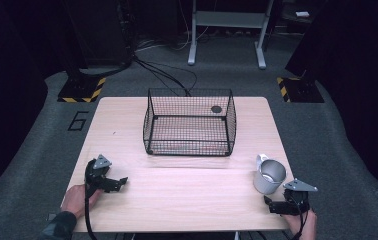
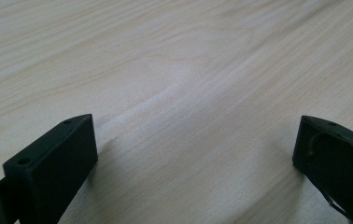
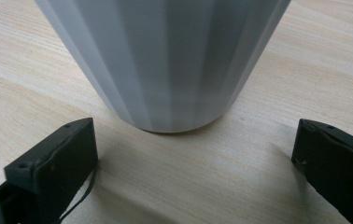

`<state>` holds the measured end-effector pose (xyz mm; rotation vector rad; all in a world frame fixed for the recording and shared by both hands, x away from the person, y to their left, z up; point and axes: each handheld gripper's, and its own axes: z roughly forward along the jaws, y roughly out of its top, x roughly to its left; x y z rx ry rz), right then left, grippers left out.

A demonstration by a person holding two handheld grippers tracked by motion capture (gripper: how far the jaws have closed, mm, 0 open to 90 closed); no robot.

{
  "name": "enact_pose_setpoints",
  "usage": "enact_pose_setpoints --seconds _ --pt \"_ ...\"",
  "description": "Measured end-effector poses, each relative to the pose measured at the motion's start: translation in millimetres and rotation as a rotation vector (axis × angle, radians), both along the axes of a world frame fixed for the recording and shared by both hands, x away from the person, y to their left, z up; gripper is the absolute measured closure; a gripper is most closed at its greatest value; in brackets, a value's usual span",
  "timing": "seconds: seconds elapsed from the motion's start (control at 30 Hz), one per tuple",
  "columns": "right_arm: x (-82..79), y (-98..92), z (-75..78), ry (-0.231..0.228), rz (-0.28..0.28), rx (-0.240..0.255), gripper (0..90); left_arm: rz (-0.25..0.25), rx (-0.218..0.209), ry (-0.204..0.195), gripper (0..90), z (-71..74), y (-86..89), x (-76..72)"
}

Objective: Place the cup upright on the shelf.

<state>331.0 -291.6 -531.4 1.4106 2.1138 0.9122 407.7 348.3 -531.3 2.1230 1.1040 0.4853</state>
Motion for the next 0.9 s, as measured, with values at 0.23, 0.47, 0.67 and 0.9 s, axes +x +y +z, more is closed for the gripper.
enact_pose_setpoints --seconds 0.23,0.47,0.67,0.9 --pt "0.2 -0.4 0.2 0.005 -0.003 -0.001 0.0 0.001 -0.002 -0.002 0.0 -0.2 -0.1 0.0" --pt "-0.7 -3.1 -0.4 -0.003 -0.032 0.002 0.0 -0.004 0.001 0.004 0.0 0.3 0.3 0.1" --pt "-2.1 -3.8 -1.4 -0.012 -0.038 0.008 0.0 -0.005 0.004 0.006 0.0 0.6 0.4 0.1" --pt "0.4 -2.2 0.2 0.004 -0.051 -0.007 0.0 -0.007 0.005 0.007 0.0 0.8 0.5 0.4"
